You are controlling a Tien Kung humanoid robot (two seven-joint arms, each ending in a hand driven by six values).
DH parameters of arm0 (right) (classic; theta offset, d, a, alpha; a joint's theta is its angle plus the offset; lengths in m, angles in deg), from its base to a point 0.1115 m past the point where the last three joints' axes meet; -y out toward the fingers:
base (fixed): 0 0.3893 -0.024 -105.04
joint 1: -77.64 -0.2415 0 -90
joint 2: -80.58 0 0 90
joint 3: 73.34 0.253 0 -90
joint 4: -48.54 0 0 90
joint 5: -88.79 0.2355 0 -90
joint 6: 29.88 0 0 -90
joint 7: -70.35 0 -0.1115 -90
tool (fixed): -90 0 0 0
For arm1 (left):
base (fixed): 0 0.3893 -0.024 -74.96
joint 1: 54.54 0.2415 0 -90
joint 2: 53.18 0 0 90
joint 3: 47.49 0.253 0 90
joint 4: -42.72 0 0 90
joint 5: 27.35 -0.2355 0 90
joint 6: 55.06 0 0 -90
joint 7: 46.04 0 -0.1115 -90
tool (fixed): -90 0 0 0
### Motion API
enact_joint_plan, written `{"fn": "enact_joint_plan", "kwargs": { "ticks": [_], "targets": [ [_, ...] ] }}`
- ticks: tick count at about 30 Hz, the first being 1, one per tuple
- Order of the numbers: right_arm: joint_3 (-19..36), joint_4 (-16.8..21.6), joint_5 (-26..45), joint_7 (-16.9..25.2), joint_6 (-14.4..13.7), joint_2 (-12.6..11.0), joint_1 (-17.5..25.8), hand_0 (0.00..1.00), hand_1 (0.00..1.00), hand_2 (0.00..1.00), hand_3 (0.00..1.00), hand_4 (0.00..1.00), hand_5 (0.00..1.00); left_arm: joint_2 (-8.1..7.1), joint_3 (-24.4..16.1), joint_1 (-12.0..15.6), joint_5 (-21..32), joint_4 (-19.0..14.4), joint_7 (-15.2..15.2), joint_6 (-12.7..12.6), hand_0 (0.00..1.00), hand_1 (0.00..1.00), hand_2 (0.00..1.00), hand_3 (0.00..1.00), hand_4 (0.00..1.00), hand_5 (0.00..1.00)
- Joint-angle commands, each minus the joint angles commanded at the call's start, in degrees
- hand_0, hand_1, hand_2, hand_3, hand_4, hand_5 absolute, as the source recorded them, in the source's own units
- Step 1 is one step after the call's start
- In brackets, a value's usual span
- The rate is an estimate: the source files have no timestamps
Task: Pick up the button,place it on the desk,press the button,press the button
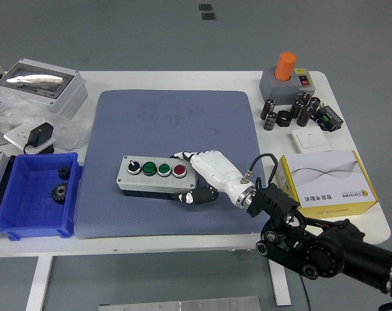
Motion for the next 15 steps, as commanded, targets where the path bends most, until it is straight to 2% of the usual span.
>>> {"fn": "enact_joint_plan", "kwargs": {
  "ticks": [1,6,7,12,13,15],
  "targets": [
    [0.0,0.0,0.0,0.0,0.2,0.0,0.0,0.483,0.636,0.603,0.653,0.192,0.002,0.00,0.0,0.0,0.0,0.0,0.0,0.0,0.691,0.660,0.648,0.775,0.658,0.811],
    [0.2,0.1,-0.2,0.2,0.4,-0.2,-0.2,0.483,0.636,0.603,0.653,0.192,0.002,0.03,0.0,0.0,-0.1,0.0,-0.1,0.0,0.691,0.660,0.648,0.775,0.658,0.811],
    [0.3,0.2,-0.2,0.2,0.4,-0.2,-0.2,0.686,0.703,0.669,0.678,0.412,0.009,0.04,-0.1,-0.1,-0.1,0.0,-0.1,0.0,0.691,0.660,0.648,0.776,0.659,0.813],
    [0.5,0.4,-0.2,0.2,0.3,-0.3,-0.3,0.686,0.703,0.669,0.678,0.412,0.009,0.05,-0.1,0.0,-0.1,0.0,-0.1,0.0,0.691,0.660,0.648,0.776,0.659,0.813],
    [0.5,0.4,-0.1,0.2,0.3,-0.2,-0.3,0.804,0.778,0.758,0.735,0.513,0.011,0.06,-0.1,0.0,-0.1,0.0,-0.1,0.0,0.691,0.659,0.648,0.776,0.659,0.813],
    [0.4,0.3,-0.1,0.1,0.4,-0.2,-0.4,0.804,0.778,0.758,0.735,0.513,0.011,0.04,-0.1,-0.1,-0.1,0.0,-0.1,0.0,0.691,0.659,0.648,0.776,0.659,0.813]
  ]
}}
